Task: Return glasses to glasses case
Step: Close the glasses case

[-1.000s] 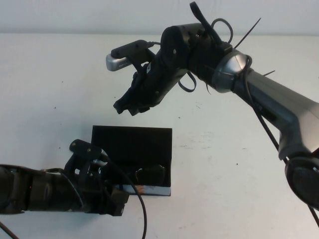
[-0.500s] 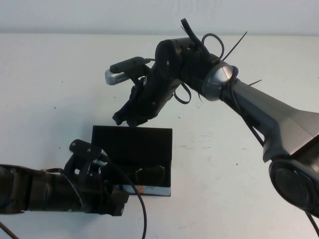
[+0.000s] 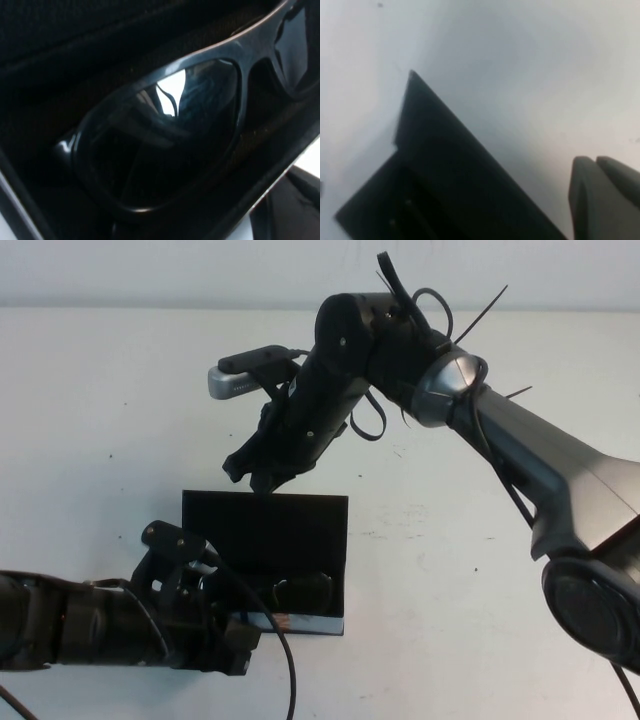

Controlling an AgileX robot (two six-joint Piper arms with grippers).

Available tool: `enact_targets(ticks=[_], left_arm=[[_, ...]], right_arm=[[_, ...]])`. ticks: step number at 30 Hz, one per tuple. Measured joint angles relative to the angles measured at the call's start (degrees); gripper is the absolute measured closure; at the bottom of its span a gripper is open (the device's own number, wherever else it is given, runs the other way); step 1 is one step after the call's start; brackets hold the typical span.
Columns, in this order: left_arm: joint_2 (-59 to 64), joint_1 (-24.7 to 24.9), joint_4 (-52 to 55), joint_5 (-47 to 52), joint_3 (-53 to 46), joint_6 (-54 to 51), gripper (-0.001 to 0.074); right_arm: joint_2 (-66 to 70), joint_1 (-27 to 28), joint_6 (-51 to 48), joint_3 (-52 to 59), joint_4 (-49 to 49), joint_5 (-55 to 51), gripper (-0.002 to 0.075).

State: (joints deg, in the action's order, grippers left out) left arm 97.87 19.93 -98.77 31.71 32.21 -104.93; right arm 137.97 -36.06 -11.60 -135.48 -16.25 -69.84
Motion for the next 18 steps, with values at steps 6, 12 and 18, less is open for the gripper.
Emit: enact_targets(ticks=[6, 12, 18], left_arm=[[0.0, 0.0, -0.1, 0.0, 0.0, -0.5, 0.0736], [0.0, 0.0, -0.1, 0.0, 0.0, -1.3, 0.0736], [0.0, 0.0, -0.1, -0.5, 0.0, -1.4, 0.0736]], right_arm=[[0.0, -0.2, 0.0, -0.3, -1.5, -0.7, 0.0737], [0.0, -0.3, 0.1, -0.1, -4.6, -0.8, 0.0737], [-2.4, -1.6, 1.2, 2.2, -4.7, -0.8, 0.0737]])
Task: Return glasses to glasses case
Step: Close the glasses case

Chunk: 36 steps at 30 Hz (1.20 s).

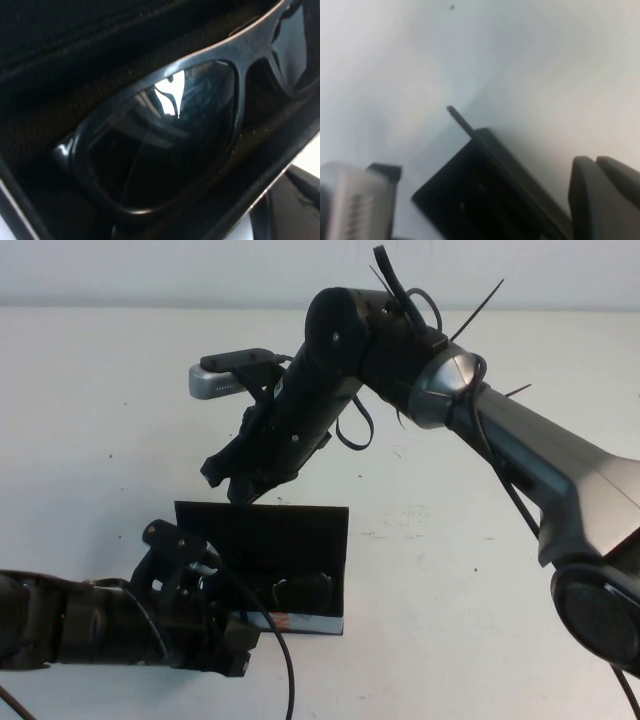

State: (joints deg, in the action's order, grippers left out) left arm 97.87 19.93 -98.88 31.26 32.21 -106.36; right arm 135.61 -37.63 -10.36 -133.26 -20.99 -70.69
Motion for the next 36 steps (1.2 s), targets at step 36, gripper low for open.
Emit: enact_targets(ticks=[36], left_arm=[[-10.7, 0.0, 9.2, -2.3, -4.1, 9.5, 0.0736]], right_arm=[[-9.4, -2.9, 0.0, 23.8, 2.9, 0.5, 0.0737]])
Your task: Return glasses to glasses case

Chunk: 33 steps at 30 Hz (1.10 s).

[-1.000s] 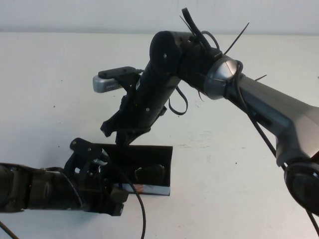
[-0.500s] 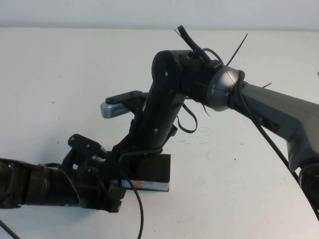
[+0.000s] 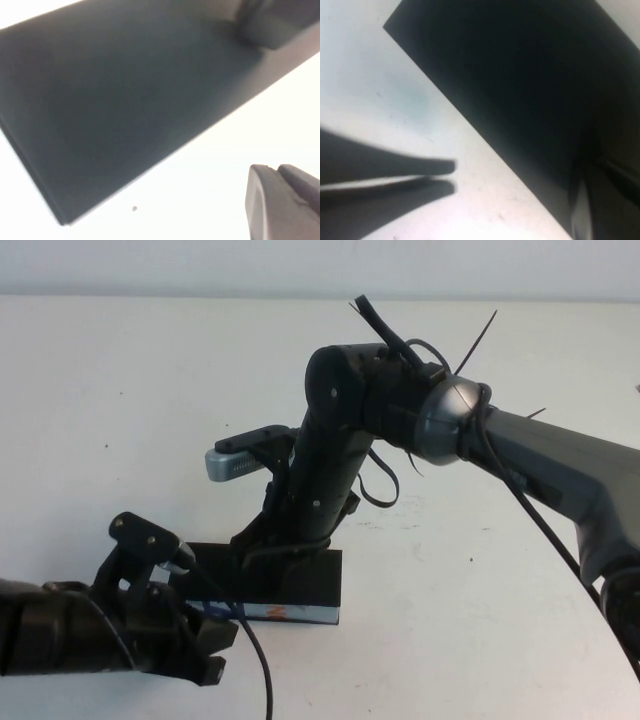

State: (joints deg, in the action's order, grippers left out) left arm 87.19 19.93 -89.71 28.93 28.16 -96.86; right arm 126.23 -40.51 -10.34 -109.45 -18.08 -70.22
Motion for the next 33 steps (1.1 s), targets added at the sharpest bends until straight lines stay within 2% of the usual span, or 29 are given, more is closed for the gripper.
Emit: enact_targets(ticks=[8, 13, 18, 26, 33], left_arm=[[-17.5, 0.0, 0.2, 3.1, -2.3, 2.3, 0.0736], [-32.1, 0.0, 0.2, -0.7, -3.1, 3.3, 0.0736], [-46.7, 0.0, 0.1, -6.2, -4.9, 5.0, 0.0736], [-66.7, 0.0, -0.9, -20.5, -8.6, 5.6, 0.0736], [-73.9, 0.0, -0.7, -26.9, -11.9, 5.6, 0.0736]], right_arm=[[-7.7, 0.0, 1.8, 0.1, 1.8, 0.0, 0.0737], [-17.6, 0.0, 4.1, 4.6, 4.8, 0.0, 0.0737], [-30.3, 0.0, 4.8, 15.0, 7.1, -0.1, 0.0737], [-54.7, 0.0, 4.8, 34.8, 7.6, 1.2, 0.0737], [-73.9, 0.0, 6.1, 50.7, 7.6, 6.3, 0.0737]])
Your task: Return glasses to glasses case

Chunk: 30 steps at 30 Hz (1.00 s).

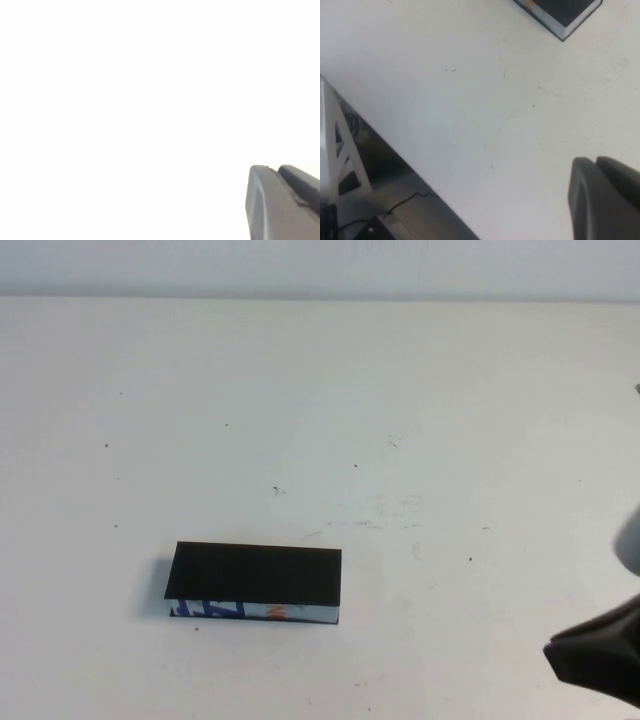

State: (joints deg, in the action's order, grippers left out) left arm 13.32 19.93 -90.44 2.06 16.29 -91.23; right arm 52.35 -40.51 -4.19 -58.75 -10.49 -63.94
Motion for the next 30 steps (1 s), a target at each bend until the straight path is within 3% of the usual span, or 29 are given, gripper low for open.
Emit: enact_targets(ticks=[5, 10, 15, 24, 27, 30], left_arm=[[-0.3, 0.0, 7.0, -2.7, 0.0, 7.7, 0.0736], [-0.3, 0.0, 30.8, -14.8, -1.2, 40.5, 0.0736], [-0.4, 0.0, 57.3, -17.6, -4.0, 61.8, 0.0736], [-0.4, 0.0, 75.1, -16.7, -14.5, 74.4, 0.0736], [-0.4, 0.0, 80.5, -15.3, -17.3, 78.4, 0.0736], [-0.4, 0.0, 83.0, -12.2, -17.8, 80.3, 0.0736]], right_arm=[[-8.8, 0.0, 1.2, 7.7, 0.0, 5.2, 0.0737], [-13.3, 0.0, 1.3, 12.3, -0.7, 8.9, 0.0737], [-13.7, 0.0, 1.3, 12.9, -2.3, 6.8, 0.0737], [-13.8, 0.3, 1.4, 13.5, -0.2, 9.7, 0.0737], [-15.1, 4.9, 1.4, 16.3, 1.9, 16.1, 0.0737], [-18.4, 15.3, 0.7, 23.6, 2.3, 27.8, 0.0737]])
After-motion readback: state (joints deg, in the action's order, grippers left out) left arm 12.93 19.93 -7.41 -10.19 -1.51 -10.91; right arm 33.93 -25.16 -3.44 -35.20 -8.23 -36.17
